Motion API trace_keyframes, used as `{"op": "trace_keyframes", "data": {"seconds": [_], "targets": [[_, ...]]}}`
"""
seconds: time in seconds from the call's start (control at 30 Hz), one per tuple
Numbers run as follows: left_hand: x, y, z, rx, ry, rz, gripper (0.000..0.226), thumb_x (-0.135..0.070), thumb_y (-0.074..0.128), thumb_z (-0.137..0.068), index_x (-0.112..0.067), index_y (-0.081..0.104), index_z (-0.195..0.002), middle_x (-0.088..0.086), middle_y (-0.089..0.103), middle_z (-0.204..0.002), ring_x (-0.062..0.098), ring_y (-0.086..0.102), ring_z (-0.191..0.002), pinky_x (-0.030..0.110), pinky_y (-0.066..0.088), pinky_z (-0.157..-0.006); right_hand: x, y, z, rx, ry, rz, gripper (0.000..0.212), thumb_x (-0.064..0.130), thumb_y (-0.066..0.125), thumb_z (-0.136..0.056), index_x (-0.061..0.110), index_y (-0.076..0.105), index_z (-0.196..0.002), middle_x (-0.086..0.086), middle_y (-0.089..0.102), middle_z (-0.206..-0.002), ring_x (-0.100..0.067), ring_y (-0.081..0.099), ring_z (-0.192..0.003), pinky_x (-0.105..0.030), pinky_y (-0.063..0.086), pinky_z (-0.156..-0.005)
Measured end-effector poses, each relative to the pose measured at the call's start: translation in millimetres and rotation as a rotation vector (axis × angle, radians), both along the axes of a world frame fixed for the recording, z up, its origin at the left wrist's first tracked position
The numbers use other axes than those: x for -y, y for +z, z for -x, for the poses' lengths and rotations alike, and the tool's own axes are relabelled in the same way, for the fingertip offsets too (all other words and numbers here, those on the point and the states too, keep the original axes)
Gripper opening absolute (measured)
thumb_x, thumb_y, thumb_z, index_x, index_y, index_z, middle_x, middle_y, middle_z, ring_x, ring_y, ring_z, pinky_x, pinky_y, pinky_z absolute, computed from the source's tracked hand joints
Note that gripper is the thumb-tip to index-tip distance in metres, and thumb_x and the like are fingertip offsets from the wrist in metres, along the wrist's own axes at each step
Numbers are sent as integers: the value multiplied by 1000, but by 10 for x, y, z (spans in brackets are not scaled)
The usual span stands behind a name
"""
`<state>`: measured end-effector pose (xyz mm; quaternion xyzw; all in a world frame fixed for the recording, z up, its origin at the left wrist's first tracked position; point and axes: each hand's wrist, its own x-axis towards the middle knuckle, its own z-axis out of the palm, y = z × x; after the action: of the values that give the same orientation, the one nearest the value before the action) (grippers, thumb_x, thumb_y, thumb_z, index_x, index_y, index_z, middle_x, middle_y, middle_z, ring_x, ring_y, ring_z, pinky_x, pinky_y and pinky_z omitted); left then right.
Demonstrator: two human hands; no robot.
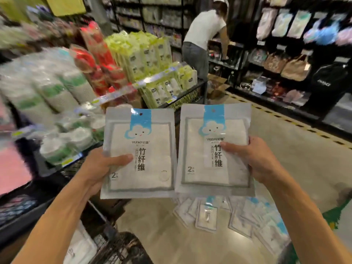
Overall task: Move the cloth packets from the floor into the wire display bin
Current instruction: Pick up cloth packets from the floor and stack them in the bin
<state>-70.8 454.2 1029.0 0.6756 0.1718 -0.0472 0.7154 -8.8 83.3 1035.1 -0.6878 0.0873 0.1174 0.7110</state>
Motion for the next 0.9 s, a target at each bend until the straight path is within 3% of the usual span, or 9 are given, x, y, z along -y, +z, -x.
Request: {"op": "trace_keyframes", "data": {"seconds": [0.07,0.13,0.33,0.47,0.57,0.63,0.7,0.8,0.9], "targets": [[-131,213,314,25,88,-18,88,-21,101,-31,-2,73,-112,17,77,-108,35,75,-98,41,65,-73,-201,199,-5,26,85,-20,28,2,81,-81,1,74,-108,-14,81,-96,-28,79,-83,-38,66,-67],[-218,361,663,52,174,-23,103,-28,105,-19,-1,73,-112,18,77,-106,36,75,-98,40,65,-72,-390,343,12,44,159,-43,27,2,82,-80,3,74,-106,-14,81,-95,-29,79,-83,-40,66,-68],[-224,555,1846,94,425,-57,108,-34,104,-16,0,72,-114,21,76,-110,39,74,-100,52,54,-95,-810,491,311,140,388,-88,33,6,86,-70,4,76,-101,-12,81,-93,-25,79,-80,-33,65,-65],[-49,566,2631,91,565,-51,77,-16,100,-45,0,72,-115,22,75,-112,40,74,-101,55,57,-92,-944,495,656,142,545,-99,25,4,84,-76,4,77,-100,-12,81,-93,-25,79,-80,-33,64,-65],[117,594,3163,91,695,-49,50,-4,85,-65,1,71,-113,21,76,-109,36,76,-96,43,64,-75,-1056,501,949,126,668,-121,29,6,84,-75,3,76,-102,-13,81,-94,-26,79,-81,-34,65,-67],[191,623,3487,75,783,-52,43,-2,80,-68,1,71,-110,20,77,-105,34,77,-92,39,65,-70,-1149,516,1151,103,734,-118,27,5,83,-78,4,75,-103,-13,81,-94,-28,79,-83,-40,66,-74],[215,631,3796,72,840,-61,51,-9,88,-60,0,72,-108,20,77,-104,34,77,-91,42,64,-74,-1265,543,1355,93,793,-103,27,6,83,-79,6,75,-105,-12,81,-94,-29,79,-84,-44,64,-77],[191,629,4248,72,886,-85,93,-29,104,-25,-1,73,-107,18,78,-103,35,77,-92,41,65,-72,-1484,579,1665,102,874,-103,28,7,83,-79,4,75,-106,-12,81,-93,-28,79,-82,-37,64,-68],[96,651,4654,74,919,-79,85,-23,103,-35,-1,72,-111,18,77,-106,35,76,-95,48,63,-82,-1769,616,1970,110,935,-105,24,4,82,-81,4,75,-104,-14,81,-92,-29,79,-81,-34,65,-64]]}}
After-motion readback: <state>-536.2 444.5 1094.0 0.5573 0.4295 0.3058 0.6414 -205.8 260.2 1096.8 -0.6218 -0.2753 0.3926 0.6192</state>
